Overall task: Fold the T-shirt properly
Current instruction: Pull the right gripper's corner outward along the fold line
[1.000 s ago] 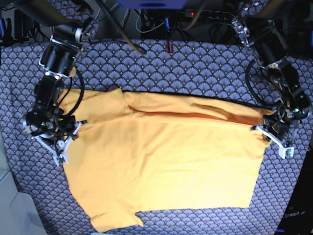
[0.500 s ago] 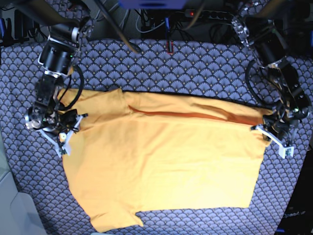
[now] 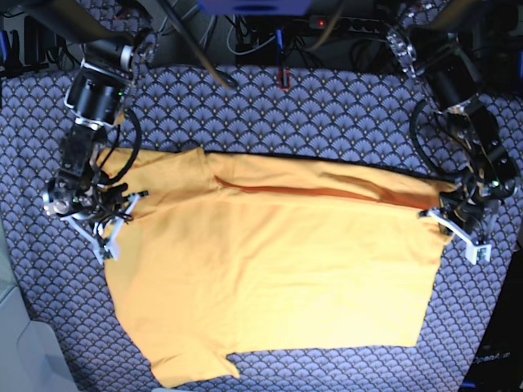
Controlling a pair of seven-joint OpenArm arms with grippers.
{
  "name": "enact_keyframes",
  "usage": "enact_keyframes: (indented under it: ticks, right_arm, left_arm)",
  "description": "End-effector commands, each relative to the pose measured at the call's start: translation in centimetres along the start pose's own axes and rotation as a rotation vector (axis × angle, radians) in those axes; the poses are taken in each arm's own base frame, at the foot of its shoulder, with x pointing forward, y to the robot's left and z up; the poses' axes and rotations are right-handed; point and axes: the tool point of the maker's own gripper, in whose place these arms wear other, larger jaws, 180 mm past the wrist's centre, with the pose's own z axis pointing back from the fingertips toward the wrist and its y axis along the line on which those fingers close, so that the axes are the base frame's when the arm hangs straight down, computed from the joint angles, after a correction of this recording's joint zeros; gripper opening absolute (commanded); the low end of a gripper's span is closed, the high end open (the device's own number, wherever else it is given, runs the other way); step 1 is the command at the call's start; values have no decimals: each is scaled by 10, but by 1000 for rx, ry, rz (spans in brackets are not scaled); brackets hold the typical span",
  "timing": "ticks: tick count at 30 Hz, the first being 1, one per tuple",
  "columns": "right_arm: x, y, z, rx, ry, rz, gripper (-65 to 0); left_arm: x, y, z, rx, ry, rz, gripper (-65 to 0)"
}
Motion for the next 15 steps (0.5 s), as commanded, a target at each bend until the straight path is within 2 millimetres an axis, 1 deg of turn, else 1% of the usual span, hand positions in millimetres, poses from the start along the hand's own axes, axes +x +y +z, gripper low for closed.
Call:
enact_keyframes:
  ticks: [1, 3, 6, 8, 11, 12, 15]
  right_arm:
    - [21, -8, 7, -20, -60, 5, -650]
    - [23, -9, 8, -21, -63, 5, -650]
    - [27, -11, 9, -26, -70, 6, -650]
    - [37, -14, 11, -32, -89, 8, -650]
    - [43, -18, 13, -39, -98, 12, -650]
    - [50, -19, 15, -43, -109, 13, -650]
    - [59, -22, 17, -47, -123, 16, -650]
  left_arm:
    - [21, 3, 4, 4, -59, 1, -650]
    - [22, 4, 5, 6, -62, 1, -650]
    - [22, -3, 4, -6, -68, 12, -650]
    - [23, -6, 3, -10, -70, 12, -650]
    - [24, -7, 3, -14, -73, 15, -650]
    - [25, -7, 3, -14, -75, 15, -650]
    - [27, -7, 3, -14, -81, 15, -650]
